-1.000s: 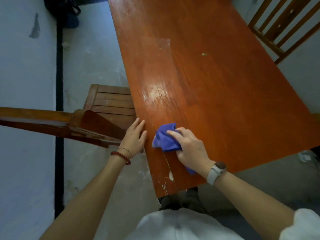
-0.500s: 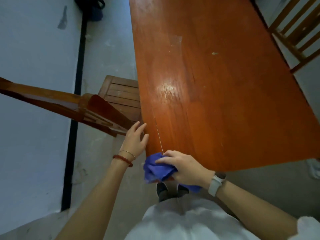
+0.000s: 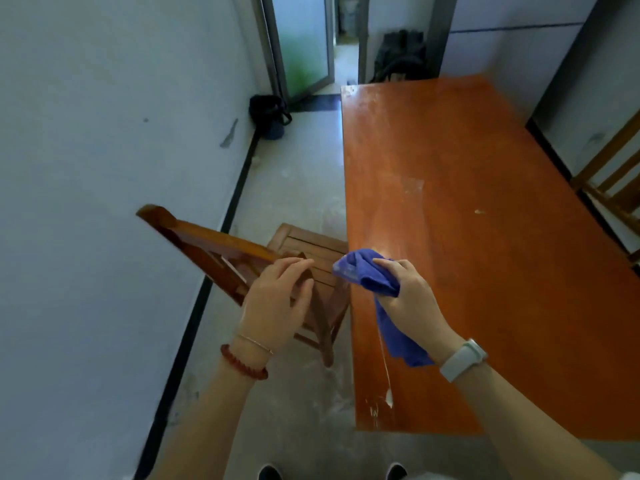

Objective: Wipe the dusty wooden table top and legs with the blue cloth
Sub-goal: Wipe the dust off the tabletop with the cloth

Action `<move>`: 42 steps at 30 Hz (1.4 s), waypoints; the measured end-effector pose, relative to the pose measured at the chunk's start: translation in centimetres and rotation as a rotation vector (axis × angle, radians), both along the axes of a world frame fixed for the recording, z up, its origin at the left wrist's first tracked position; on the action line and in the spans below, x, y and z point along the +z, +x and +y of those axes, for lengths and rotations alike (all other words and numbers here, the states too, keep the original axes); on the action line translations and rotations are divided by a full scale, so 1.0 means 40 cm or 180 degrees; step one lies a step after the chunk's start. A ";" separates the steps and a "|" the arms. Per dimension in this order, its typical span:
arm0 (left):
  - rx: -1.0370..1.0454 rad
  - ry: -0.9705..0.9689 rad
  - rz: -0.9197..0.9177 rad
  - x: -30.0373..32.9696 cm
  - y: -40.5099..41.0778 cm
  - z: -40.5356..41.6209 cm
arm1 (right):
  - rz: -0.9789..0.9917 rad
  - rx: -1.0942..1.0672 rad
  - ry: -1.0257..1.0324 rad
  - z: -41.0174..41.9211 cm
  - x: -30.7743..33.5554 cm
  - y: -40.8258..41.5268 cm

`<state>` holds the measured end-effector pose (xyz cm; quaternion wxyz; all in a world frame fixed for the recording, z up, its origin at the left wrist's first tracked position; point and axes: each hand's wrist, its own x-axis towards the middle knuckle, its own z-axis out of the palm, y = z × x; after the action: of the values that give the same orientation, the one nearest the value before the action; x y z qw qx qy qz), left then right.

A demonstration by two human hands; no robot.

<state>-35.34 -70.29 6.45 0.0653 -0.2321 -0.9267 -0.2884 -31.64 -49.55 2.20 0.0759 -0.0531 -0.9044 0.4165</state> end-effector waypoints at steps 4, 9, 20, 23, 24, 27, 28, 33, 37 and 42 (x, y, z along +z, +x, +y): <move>-0.0104 0.0141 0.0220 0.065 -0.103 -0.126 | 0.0396 -0.0205 0.0068 -0.115 0.066 -0.105; -0.0339 0.0087 0.0216 0.079 -0.260 -0.284 | 0.0494 -0.0694 0.0224 -0.243 0.098 -0.197; -0.1185 -0.0319 -0.0051 0.088 -0.573 -0.119 | -0.0052 -0.2014 0.0223 -0.146 0.047 -0.249; -0.1431 -0.0476 -0.0210 0.029 -0.645 -0.028 | -0.0314 -0.2461 0.0168 -0.061 -0.021 -0.281; -0.1481 -0.0516 -0.0269 0.014 -0.657 -0.014 | -0.0415 -0.2510 0.0186 -0.041 -0.038 -0.286; -0.1621 -0.0749 -0.0486 -0.067 -0.730 0.081 | -0.0675 -0.2789 0.0226 0.051 -0.114 -0.329; -0.1677 -0.0834 -0.0594 -0.092 -0.746 0.110 | -0.0781 -0.2894 0.0274 0.075 -0.130 -0.335; -0.2027 -0.1217 -0.1199 -0.270 -0.798 0.250 | -0.1268 -0.3937 0.0584 0.238 -0.203 -0.350; -0.2095 -0.1512 -0.1327 -0.368 -0.820 0.284 | -0.1892 -0.4181 0.0545 0.328 -0.256 -0.369; -0.2059 -0.1651 -0.1308 -0.426 -0.878 0.280 | -0.1693 -0.3013 0.0998 0.154 -0.312 -0.488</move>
<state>-70.46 -59.11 -10.58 -0.2734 -0.4561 -0.8419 -0.0926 -51.16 -43.38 -10.27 0.0309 -0.5442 -0.8210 0.1700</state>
